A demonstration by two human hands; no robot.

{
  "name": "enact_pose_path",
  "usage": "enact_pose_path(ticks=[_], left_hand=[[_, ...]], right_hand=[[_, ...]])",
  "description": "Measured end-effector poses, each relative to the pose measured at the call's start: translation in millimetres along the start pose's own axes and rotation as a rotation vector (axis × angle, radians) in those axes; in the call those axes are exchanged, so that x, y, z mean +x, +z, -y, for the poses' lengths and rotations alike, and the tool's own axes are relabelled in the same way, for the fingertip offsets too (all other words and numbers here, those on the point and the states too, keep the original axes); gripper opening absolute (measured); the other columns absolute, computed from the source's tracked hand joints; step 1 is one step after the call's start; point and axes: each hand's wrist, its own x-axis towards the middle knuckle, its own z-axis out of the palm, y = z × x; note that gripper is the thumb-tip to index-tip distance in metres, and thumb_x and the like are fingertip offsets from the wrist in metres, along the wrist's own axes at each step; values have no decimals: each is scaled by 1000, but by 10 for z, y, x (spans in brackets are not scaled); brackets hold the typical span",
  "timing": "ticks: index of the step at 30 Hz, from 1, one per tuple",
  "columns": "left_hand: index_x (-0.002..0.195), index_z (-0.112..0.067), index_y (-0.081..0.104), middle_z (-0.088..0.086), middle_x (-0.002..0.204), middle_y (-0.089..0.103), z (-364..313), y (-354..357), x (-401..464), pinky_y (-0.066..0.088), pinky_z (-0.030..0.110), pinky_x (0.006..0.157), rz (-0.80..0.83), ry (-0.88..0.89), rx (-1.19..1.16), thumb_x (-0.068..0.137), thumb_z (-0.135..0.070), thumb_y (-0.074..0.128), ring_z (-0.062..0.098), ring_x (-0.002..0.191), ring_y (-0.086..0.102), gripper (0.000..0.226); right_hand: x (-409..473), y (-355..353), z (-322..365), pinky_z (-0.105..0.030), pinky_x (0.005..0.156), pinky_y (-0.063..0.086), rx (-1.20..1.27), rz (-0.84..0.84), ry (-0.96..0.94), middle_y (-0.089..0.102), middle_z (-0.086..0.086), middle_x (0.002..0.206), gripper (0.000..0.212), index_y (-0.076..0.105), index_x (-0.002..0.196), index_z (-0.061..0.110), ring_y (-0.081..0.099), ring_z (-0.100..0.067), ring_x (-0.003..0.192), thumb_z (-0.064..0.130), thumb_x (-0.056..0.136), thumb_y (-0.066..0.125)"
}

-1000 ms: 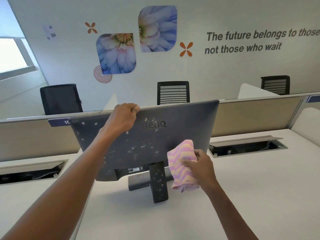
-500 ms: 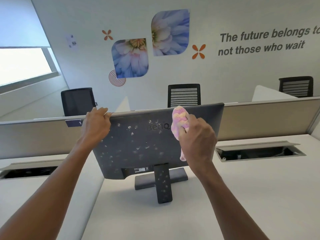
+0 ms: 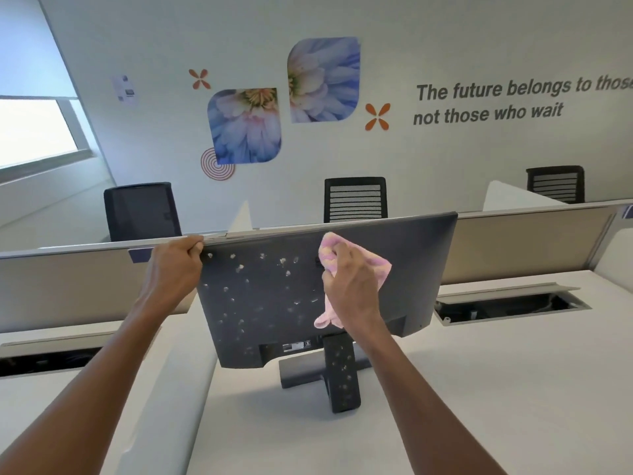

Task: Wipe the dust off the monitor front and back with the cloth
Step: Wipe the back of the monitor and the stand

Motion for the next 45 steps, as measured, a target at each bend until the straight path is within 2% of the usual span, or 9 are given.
enact_pose_path(ticks=[3,8,13,19,25,28,33,41,45], left_hand=[[116,-10,72,13,116,71,46,-12,41,47,35,89,0,9,-21,101,-19,50,31,102,63,28],[111,-10,74,12,107,72,54,-18,96,39,21,71,15,-16,-73,100,-16,52,15,77,53,26],[114,-10,73,9,110,72,112,-30,90,40,24,76,9,-42,-143,100,-17,53,10,75,54,26],[113,-11,74,5,109,73,151,-17,128,34,8,66,31,-50,-174,100,-17,54,10,84,56,24],[112,-9,74,8,109,73,162,4,114,36,9,74,8,-62,-192,99,-15,55,11,88,57,24],[113,-9,74,8,110,73,155,-2,108,39,13,79,2,-55,-196,99,-15,55,11,89,57,24],[113,-8,73,9,110,72,113,-7,109,40,12,77,9,-53,-189,100,-15,54,13,86,57,24],[114,-8,73,9,112,72,122,-37,90,41,20,84,11,-80,-215,99,-13,55,13,91,56,24],[113,-9,74,8,108,72,110,-45,97,42,20,78,17,-81,-217,99,-13,56,14,87,58,24]], right_hand=[[-66,14,-86,-30,77,53,94,-20,59,67,-5,104,32,58,117,12,65,-22,91,19,87,67],[273,-155,-63,-28,79,46,172,-122,210,67,-7,104,34,57,120,10,63,-23,92,23,89,65],[133,32,276,-20,78,43,317,7,41,69,-1,101,31,63,114,14,62,-16,88,20,83,69],[30,79,-11,-28,81,47,264,-164,274,68,-5,101,31,61,117,15,62,-19,88,23,88,66],[211,24,362,-32,86,50,290,-109,90,63,10,122,35,62,123,31,57,-15,112,27,89,62],[-88,170,325,-31,80,51,332,11,71,63,6,120,35,59,125,27,59,-14,104,23,91,63],[56,157,199,-22,89,43,326,-171,222,64,-2,116,36,56,126,14,60,-16,103,21,92,63],[-161,395,601,-26,94,49,487,50,-49,67,2,112,32,64,116,17,60,-10,103,17,84,67],[-242,417,415,-30,93,51,472,-94,84,68,2,110,32,65,117,15,59,-11,99,17,85,68]])
